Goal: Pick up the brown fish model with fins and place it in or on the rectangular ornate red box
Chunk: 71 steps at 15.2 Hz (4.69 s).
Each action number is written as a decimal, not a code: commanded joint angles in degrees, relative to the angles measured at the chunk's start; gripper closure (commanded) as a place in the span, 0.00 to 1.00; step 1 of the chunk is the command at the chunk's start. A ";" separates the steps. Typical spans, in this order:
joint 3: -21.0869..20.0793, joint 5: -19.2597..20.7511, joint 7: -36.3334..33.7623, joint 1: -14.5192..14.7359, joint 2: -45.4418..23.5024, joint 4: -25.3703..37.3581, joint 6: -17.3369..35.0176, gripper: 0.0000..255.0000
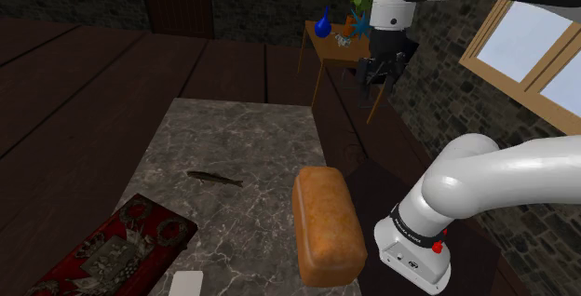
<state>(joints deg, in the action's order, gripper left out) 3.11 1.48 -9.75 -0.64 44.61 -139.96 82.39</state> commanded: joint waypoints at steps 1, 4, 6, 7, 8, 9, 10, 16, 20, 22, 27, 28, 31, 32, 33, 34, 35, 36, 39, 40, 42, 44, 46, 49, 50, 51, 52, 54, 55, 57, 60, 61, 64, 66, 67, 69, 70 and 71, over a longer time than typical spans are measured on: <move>0.00 0.00 0.00 0.00 0.00 0.00 0.00 0.00; -1.06 -1.08 1.37 2.11 -3.48 -1.43 5.99 0.00; -1.81 -1.78 2.31 3.52 -6.06 -2.06 9.93 0.00; -2.20 -2.12 2.78 4.22 -7.42 -2.28 11.89 0.00; -2.58 -2.44 3.25 4.92 -8.83 -2.43 13.82 0.00; -2.98 -2.76 3.72 5.61 -10.28 -2.52 15.74 0.00; -3.40 -3.08 4.20 6.28 -11.77 -2.54 17.63 0.00; -6.08 -4.67 7.01 10.12 -21.31 -1.41 28.38 0.00; -8.05 -5.28 8.74 12.41 -28.03 0.47 34.82 0.00; -9.06 -5.38 9.51 13.47 -31.43 1.72 37.79 0.00; -11.66 -4.88 11.06 15.93 -39.97 5.62 44.42 0.00; -12.17 -4.63 11.29 16.40 -41.67 6.53 45.61 0.00; -13.64 -3.55 11.82 17.84 -46.74 9.47 48.90 0.00; -14.10 -3.08 11.94 18.34 -48.42 10.52 49.91 0.00; -14.53 -2.56 12.03 18.84 -50.10 11.61 50.86 0.00; -14.95 -1.98 12.10 19.37 -51.77 12.73 51.77 0.00; -15.34 -1.37 12.15 19.91 -53.43 13.88 52.63 0.00; -15.70 -0.71 12.17 20.47 -55.08 15.07 53.44 0.00; -16.61 1.48 12.18 22.32 -60.01 18.82 55.60 0.00; -16.72 1.88 12.18 22.69 -60.87 19.51 55.94 0.00; -16.55 2.28 11.91 22.85 -62.01 19.34 57.22 0.00; -16.36 2.70 11.63 23.03 -63.17 19.22 58.49 0.00; -16.15 3.12 11.34 23.22 -64.37 19.15 59.73 0.00; -15.98 3.45 11.11 23.37 -65.33 19.12 60.69 0.00; -15.97 3.45 11.11 23.37 -65.34 19.12 60.69 0.00; -15.97 3.45 11.11 23.37 -65.34 19.12 60.69 0.00; -15.97 3.45 11.11 23.37 -65.34 19.12 60.69 0.00; -15.97 3.45 11.11 23.37 -65.34 19.12 60.69 0.00; -15.98 3.45 11.11 23.37 -65.33 19.12 60.69 0.00; -15.98 3.45 11.11 23.37 -65.33 19.12 60.69 1.00; -15.98 3.45 11.11 23.37 -65.33 19.12 60.68 1.00; -15.98 3.45 11.11 23.37 -65.33 19.13 60.68 1.00; -15.98 3.45 11.11 23.37 -65.33 19.12 60.69 1.00; -16.10 3.25 11.24 23.28 -64.75 19.17 60.07 1.00; -16.21 3.05 11.36 23.20 -64.16 19.23 59.44 1.00; -16.42 2.65 11.60 23.04 -63.04 19.41 58.16 1.00; -16.51 2.45 11.72 22.96 -62.48 19.51 57.51 1.00; -16.60 2.26 11.84 22.89 -61.93 19.63 56.86 1.00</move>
<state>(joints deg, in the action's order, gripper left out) -13.38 3.92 2.05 22.28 -17.86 -120.45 139.91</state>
